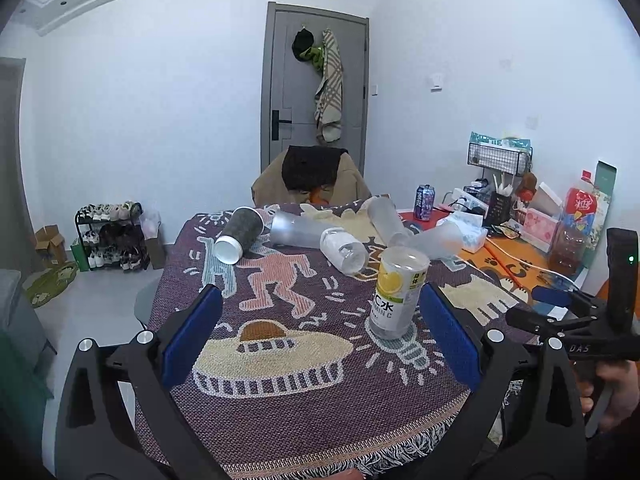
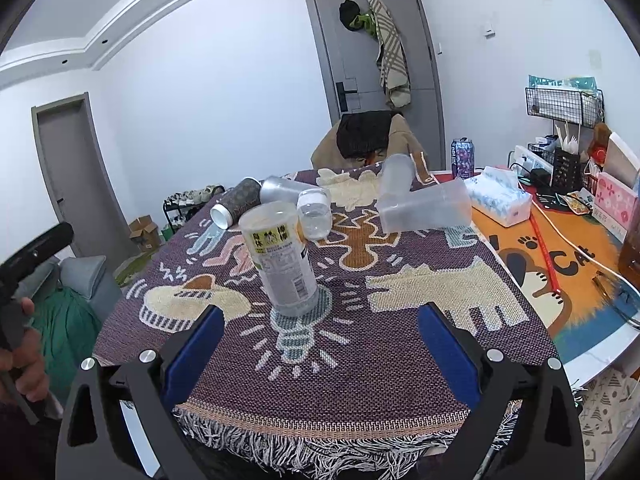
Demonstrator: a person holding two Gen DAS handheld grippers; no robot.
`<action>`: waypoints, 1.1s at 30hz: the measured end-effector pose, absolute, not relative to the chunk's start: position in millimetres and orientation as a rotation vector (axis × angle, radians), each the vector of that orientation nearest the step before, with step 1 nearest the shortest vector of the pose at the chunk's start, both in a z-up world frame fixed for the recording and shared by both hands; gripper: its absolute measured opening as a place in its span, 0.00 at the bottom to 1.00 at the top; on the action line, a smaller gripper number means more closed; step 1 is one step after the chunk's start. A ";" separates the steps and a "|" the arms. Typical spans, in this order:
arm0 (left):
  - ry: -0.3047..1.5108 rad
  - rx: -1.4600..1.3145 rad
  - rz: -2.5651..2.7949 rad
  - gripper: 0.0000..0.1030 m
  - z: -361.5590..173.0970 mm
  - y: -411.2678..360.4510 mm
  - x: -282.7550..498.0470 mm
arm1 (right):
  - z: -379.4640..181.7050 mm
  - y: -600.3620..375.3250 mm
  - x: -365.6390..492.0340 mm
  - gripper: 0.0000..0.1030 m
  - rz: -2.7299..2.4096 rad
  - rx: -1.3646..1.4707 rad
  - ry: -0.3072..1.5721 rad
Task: Flip cup upright
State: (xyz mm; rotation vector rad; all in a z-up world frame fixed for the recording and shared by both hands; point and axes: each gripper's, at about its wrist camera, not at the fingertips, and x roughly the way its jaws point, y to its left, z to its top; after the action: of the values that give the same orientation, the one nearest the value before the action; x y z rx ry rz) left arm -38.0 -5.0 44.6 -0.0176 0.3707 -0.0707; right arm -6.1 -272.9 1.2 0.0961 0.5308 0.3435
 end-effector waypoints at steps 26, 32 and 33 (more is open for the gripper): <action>0.393 -0.026 -0.055 0.95 33.5 -4.3 -36.0 | -0.4 -267.6 -9.5 0.93 0.348 0.080 0.510; 0.399 -0.023 -0.050 0.95 31.2 -4.8 -34.3 | -1.5 -264.5 -9.2 0.93 0.352 0.074 0.513; 0.399 -0.023 -0.048 0.95 30.9 -4.8 -34.2 | -1.6 -264.4 -8.7 0.93 0.352 0.075 0.514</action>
State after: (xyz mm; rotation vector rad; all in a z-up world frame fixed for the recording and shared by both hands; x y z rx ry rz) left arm -34.2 -4.8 30.9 -0.0228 0.3988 -0.0481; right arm -8.7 -264.4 -1.6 0.0748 0.5143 0.3525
